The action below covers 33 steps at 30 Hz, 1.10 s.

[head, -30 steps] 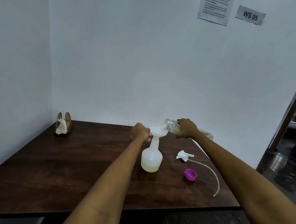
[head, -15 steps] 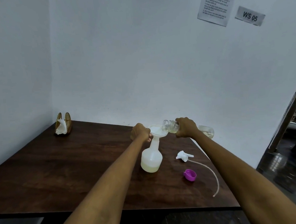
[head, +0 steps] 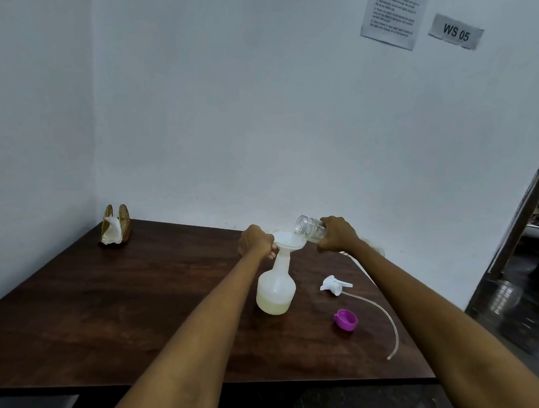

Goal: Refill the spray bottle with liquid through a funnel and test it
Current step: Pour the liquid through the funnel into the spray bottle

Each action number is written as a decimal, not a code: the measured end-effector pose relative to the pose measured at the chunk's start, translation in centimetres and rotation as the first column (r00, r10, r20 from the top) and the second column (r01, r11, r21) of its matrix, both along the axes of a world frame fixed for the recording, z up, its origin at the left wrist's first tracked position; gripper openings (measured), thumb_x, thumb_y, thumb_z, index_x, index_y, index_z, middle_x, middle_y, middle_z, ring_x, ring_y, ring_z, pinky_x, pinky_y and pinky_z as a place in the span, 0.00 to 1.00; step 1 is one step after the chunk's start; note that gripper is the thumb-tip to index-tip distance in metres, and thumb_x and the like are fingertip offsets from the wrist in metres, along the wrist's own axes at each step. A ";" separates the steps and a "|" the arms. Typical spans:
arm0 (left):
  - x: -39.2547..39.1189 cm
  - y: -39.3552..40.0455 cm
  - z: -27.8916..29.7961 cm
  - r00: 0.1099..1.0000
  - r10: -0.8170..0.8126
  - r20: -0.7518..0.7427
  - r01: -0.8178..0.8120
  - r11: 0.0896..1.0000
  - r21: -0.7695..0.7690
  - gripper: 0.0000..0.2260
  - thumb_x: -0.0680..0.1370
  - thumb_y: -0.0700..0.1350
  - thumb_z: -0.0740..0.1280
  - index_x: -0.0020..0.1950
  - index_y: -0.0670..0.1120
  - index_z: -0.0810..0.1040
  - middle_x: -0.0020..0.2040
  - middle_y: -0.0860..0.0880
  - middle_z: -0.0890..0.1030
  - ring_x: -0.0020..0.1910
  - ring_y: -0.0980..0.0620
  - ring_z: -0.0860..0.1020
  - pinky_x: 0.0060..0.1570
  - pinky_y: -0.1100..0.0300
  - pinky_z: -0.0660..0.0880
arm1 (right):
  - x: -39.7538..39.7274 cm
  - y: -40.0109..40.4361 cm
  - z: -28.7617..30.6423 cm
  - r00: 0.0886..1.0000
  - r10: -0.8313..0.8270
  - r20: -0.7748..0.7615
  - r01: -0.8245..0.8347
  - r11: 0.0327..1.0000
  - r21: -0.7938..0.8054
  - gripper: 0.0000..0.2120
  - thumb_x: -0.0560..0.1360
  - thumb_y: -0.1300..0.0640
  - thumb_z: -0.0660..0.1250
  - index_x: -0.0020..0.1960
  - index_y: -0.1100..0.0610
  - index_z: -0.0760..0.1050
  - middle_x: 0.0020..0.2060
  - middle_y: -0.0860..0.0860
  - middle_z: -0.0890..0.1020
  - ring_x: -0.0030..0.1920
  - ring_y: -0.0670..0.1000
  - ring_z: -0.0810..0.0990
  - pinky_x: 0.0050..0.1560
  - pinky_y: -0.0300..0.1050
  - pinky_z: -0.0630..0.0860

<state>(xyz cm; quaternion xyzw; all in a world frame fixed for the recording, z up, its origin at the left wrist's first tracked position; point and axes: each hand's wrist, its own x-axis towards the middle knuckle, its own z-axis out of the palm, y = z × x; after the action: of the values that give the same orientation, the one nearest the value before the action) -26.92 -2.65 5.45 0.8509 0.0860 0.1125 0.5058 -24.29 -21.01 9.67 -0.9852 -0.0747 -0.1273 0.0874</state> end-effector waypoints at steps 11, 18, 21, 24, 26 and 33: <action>0.2 0.0 -0.3 1.000 0.015 -0.003 -0.015 1.000 -0.027 0.12 0.76 0.40 0.61 0.34 0.43 0.79 0.25 0.50 0.77 0.24 0.53 0.77 0.47 0.58 0.80 | -0.1 -0.4 -0.7 0.999 -0.019 -0.031 0.022 0.993 0.113 0.20 0.62 0.61 0.75 0.30 0.53 0.62 0.28 0.47 0.70 0.40 0.54 0.72 0.34 0.40 0.65; 0.2 0.0 -0.3 1.000 0.021 -0.009 -0.022 0.999 -0.034 0.15 0.76 0.40 0.62 0.30 0.43 0.77 0.27 0.48 0.80 0.24 0.53 0.77 0.46 0.58 0.80 | 0.1 -0.3 -1.1 1.000 -0.013 -0.027 0.016 0.994 0.108 0.13 0.62 0.61 0.75 0.38 0.59 0.71 0.36 0.53 0.76 0.40 0.54 0.73 0.37 0.42 0.67; 0.3 -0.1 -0.2 1.000 0.024 -0.011 -0.024 0.999 -0.039 0.15 0.76 0.40 0.62 0.30 0.43 0.77 0.29 0.47 0.81 0.24 0.53 0.77 0.46 0.57 0.80 | 0.1 -0.2 -0.9 1.000 -0.012 -0.019 0.013 0.997 0.074 0.13 0.61 0.61 0.74 0.37 0.58 0.69 0.37 0.53 0.76 0.40 0.55 0.73 0.34 0.40 0.66; 0.3 -0.1 -0.2 1.000 0.024 -0.012 -0.024 0.999 -0.036 0.15 0.77 0.39 0.61 0.30 0.43 0.77 0.26 0.49 0.78 0.23 0.54 0.76 0.45 0.59 0.79 | -0.1 -0.1 -0.7 1.000 -0.018 -0.012 0.019 0.999 0.045 0.19 0.61 0.61 0.73 0.31 0.53 0.61 0.33 0.50 0.73 0.39 0.54 0.72 0.28 0.38 0.60; 0.2 -0.2 -0.1 1.000 0.023 -0.010 -0.023 0.999 -0.027 0.15 0.77 0.40 0.61 0.30 0.43 0.76 0.25 0.49 0.77 0.23 0.55 0.76 0.44 0.60 0.78 | -0.3 0.0 -0.5 1.000 -0.015 0.000 0.015 1.000 0.025 0.20 0.62 0.62 0.72 0.30 0.52 0.59 0.31 0.49 0.71 0.39 0.54 0.71 0.28 0.37 0.59; 0.3 -0.2 -0.1 1.000 0.013 -0.014 -0.013 1.000 -0.015 0.13 0.76 0.40 0.61 0.34 0.42 0.79 0.25 0.49 0.78 0.25 0.54 0.77 0.48 0.58 0.79 | -0.3 -0.1 -0.2 0.999 -0.011 0.046 0.014 0.997 -0.070 0.14 0.63 0.61 0.71 0.36 0.57 0.64 0.38 0.52 0.74 0.39 0.55 0.71 0.37 0.40 0.64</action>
<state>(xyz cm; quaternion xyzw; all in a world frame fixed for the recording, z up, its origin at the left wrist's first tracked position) -26.66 -2.81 5.34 0.8473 0.0958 0.1091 0.5108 -24.54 -21.12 9.51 -0.9849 -0.0748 -0.1478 0.0503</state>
